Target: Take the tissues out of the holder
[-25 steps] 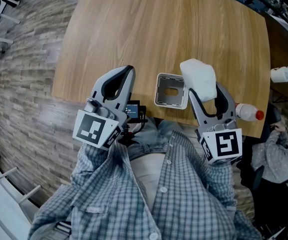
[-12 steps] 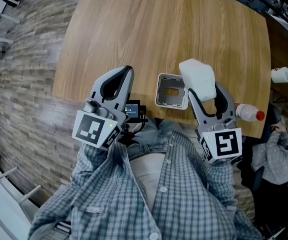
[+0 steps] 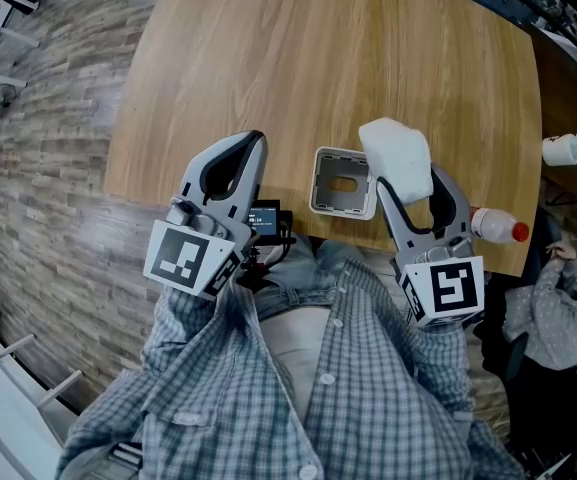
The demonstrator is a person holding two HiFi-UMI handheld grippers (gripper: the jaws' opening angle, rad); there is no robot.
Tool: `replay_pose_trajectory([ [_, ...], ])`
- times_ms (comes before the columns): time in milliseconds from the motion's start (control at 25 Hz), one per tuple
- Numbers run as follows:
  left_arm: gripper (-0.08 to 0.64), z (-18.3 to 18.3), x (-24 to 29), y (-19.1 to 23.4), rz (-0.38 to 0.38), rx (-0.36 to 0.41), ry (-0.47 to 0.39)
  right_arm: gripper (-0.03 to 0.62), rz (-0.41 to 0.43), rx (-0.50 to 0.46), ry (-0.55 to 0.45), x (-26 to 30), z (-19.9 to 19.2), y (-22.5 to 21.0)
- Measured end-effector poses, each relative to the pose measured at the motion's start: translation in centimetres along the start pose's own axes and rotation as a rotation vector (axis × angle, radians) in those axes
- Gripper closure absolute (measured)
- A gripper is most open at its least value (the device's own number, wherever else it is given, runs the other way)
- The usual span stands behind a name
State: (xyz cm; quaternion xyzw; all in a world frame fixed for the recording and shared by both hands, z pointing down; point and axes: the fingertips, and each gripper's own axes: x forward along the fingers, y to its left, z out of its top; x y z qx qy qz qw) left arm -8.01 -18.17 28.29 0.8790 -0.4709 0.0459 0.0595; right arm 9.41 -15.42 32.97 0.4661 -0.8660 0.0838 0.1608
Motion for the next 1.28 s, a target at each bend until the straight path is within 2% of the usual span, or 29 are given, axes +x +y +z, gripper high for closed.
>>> replay_pose_trajectory([
  [400, 0.554, -0.3, -0.3, 0.2, 0.015, 0.001, 0.017, 0.324, 0.015, -0.014, 0.005, 0.1, -0.1, 0.2],
  [600, 0.554, 0.6, -0.1, -0.3, 0.000, -0.005, -0.042, 0.324, 0.016, -0.012, 0.003, -0.1, -0.2, 0.2],
  [800, 0.554, -0.3, -0.3, 0.0, 0.017, 0.003, 0.014, 0.324, 0.017, -0.011, 0.009, 0.0, -0.3, 0.2],
  [1280, 0.554, -0.5, -0.4, 0.1, 0.011, 0.003, 0.017, 0.324, 0.033, -0.021, 0.017, 0.3, -0.6, 0.8],
])
